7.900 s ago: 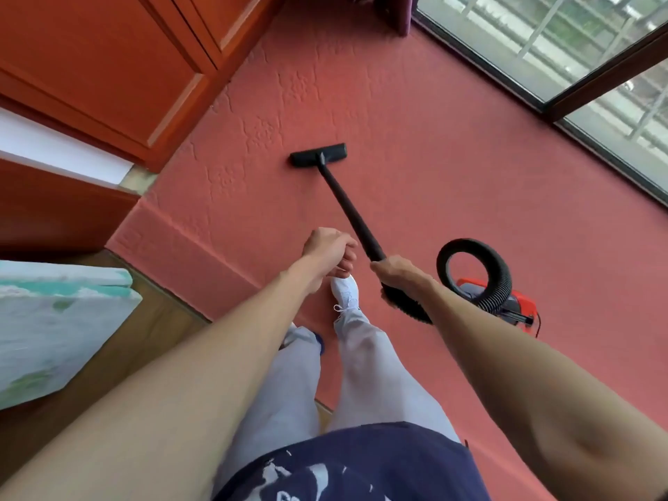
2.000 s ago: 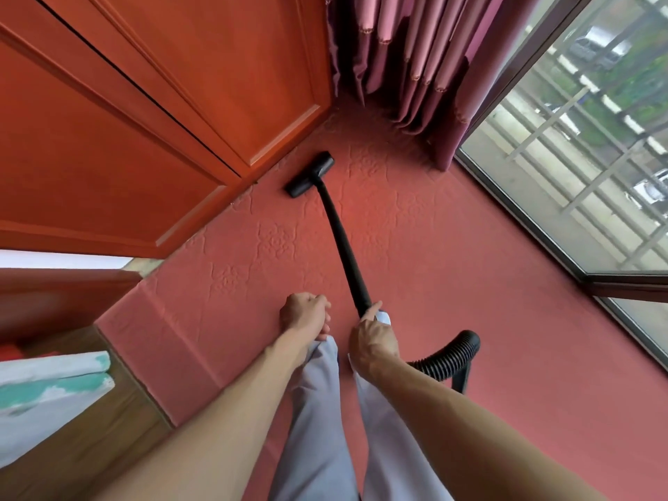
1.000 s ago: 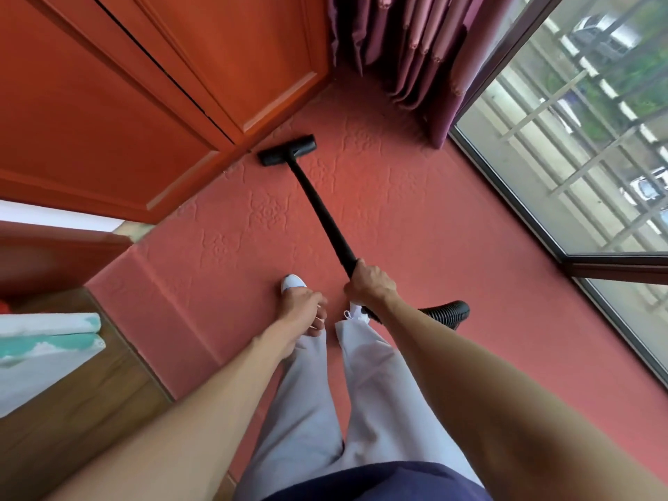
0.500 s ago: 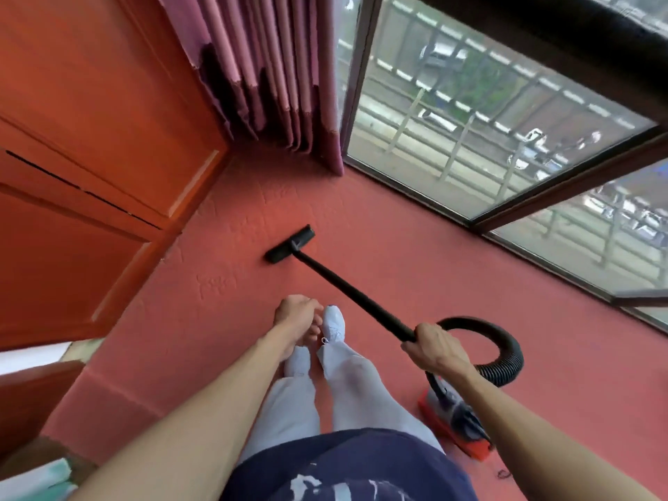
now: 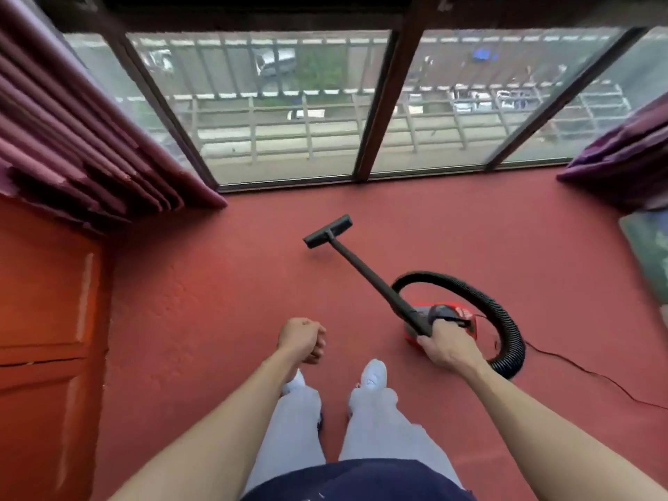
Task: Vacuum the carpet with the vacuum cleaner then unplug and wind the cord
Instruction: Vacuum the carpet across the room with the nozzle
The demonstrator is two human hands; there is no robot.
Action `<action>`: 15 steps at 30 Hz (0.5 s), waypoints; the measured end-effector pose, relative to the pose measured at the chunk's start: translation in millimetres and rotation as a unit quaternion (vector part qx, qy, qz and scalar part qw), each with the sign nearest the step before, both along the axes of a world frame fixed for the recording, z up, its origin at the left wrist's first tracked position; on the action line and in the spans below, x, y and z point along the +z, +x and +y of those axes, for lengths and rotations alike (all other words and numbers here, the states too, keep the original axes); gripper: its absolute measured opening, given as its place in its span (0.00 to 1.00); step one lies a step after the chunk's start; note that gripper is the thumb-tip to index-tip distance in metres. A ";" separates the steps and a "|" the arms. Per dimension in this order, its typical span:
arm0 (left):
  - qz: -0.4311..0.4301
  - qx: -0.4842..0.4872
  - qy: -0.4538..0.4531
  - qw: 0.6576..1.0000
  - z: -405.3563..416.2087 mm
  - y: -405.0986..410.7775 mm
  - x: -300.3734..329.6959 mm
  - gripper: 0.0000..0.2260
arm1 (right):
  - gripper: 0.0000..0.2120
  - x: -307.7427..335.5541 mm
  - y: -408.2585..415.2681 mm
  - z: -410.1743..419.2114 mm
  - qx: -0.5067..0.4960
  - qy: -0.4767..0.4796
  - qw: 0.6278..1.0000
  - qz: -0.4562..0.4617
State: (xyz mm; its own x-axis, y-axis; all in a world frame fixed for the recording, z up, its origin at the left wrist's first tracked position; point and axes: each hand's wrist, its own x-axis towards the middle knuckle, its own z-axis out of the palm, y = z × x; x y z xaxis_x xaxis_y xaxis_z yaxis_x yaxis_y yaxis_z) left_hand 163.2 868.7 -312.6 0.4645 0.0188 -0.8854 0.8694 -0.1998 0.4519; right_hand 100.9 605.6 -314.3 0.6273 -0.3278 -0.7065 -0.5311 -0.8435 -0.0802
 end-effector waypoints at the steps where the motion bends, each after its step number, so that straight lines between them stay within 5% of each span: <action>1: 0.002 -0.011 -0.003 1.000 -12.7 -4.6 -0.5 0.10 | 0.15 0.6 -9.4 -7.8 -0.008 -0.005 1.000 0.003; 7: 0.022 -0.063 0.007 0.998 -80.9 -50.0 -31.2 0.07 | 0.14 -47.4 -68.5 -56.3 -0.065 0.018 0.996 0.061; 15: 0.065 -0.036 0.043 0.996 -159.9 -145.0 -103.1 0.07 | 0.28 -141.4 -128.8 -77.8 -0.027 0.166 0.976 0.140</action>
